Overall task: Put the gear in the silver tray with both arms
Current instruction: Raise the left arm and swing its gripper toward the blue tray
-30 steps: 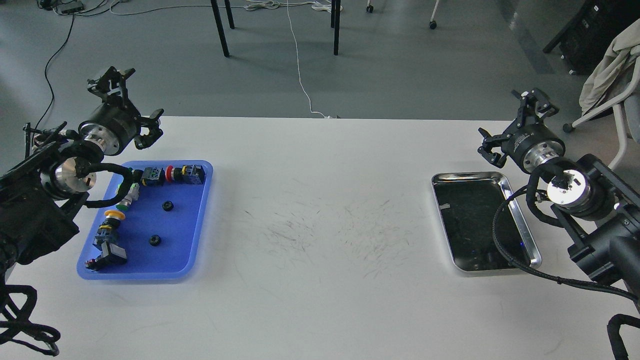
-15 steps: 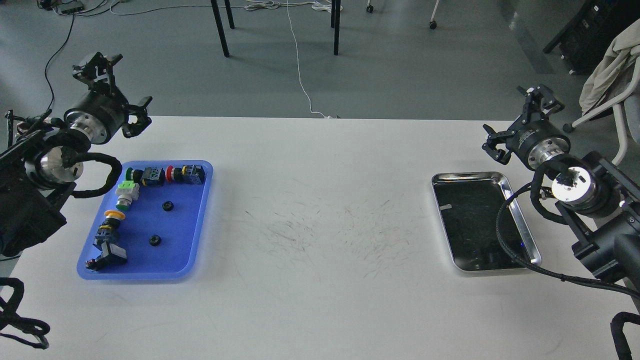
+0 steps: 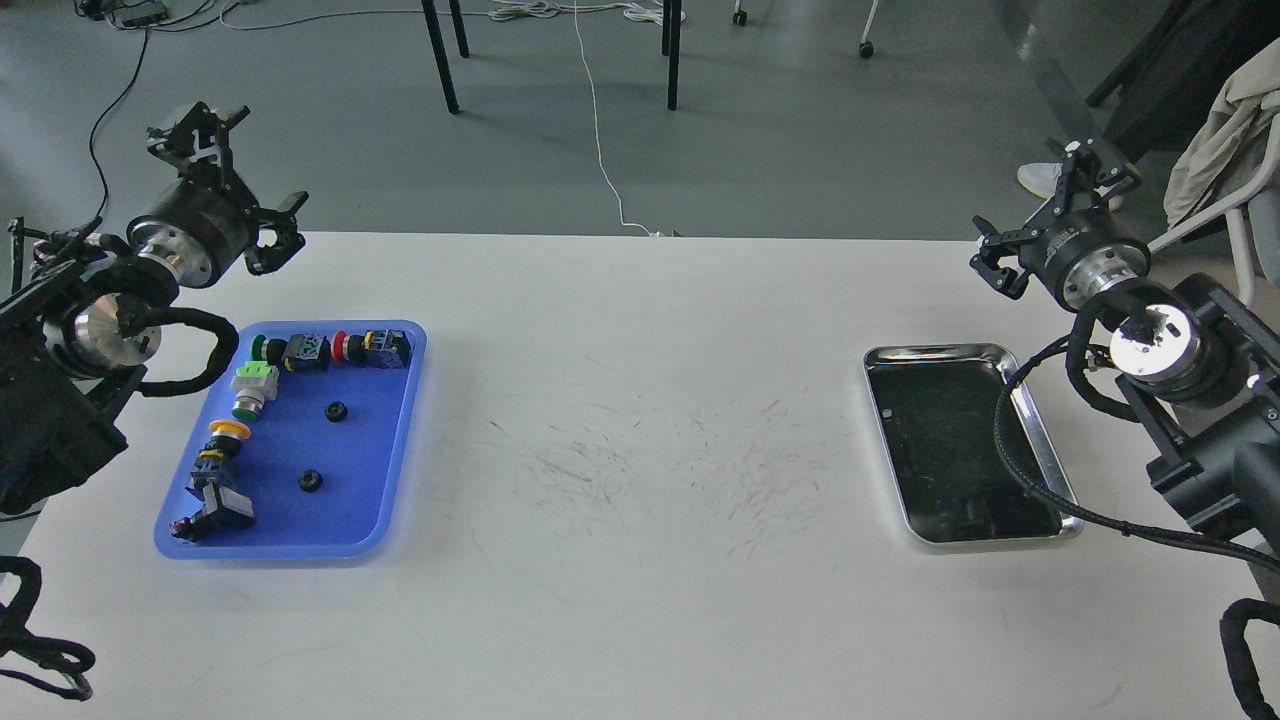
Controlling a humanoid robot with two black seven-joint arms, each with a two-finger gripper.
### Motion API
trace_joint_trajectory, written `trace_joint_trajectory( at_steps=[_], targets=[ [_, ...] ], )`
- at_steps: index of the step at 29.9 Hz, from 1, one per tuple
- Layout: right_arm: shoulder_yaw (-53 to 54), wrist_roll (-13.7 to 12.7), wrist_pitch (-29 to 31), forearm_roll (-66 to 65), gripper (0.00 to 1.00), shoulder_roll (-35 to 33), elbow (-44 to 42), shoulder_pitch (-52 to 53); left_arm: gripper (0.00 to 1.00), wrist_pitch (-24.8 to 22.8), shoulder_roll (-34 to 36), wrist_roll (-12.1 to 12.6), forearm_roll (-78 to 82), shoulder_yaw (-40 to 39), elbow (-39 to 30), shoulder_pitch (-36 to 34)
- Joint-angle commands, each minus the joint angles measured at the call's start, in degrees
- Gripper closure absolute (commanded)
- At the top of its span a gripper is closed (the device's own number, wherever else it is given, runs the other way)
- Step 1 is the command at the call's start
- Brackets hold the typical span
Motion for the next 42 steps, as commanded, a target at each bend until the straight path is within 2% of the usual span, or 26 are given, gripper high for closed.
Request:
trace_joint_trajectory(
  at_steps=[1,11,25,33,38,40,42],
  targets=[
    [-0.4,0.0,1.9,0.1,0.01,-1.7,0.4,-0.2,0.01,0.0,0.1,0.1,0.0,0.1,0.0,-0.1],
    [-2.6,0.3,2.7,-0.1,0.01,-3.4,0.4,-0.6,0.01,-0.1,1.2,-0.1,0.0,2.4,-0.3,0.1],
    [-2.5,0.3,2.6,-0.1,0.01,-3.4,0.4,-0.9,0.01,-0.1,5.8,0.0,0.1,3.2,-5.7,0.5],
    [-2.5,0.3,2.6,-0.1,0.01,-3.5,0.4,-1.1,0.01,-1.3,11.9,-0.3,0.1,8.5,-11.5,0.5],
    [-2.5,0.3,2.6,-0.1,0.01,-3.5,0.4,-1.2,0.01,-1.4,18.5,-0.3,3.3,9.2,-15.0,0.7],
    [-2.5,0.3,2.6,-0.1,0.01,-3.4,0.4,-1.3,0.01,-1.7,19.5,-1.4,6.0,9.2,-15.4,0.9],
    [-2.5,0.3,2.6,-0.1,0.01,-3.4,0.5,-1.3,0.01,-1.7,20.1,-4.7,10.3,9.3,-16.3,1.5]
  ],
)
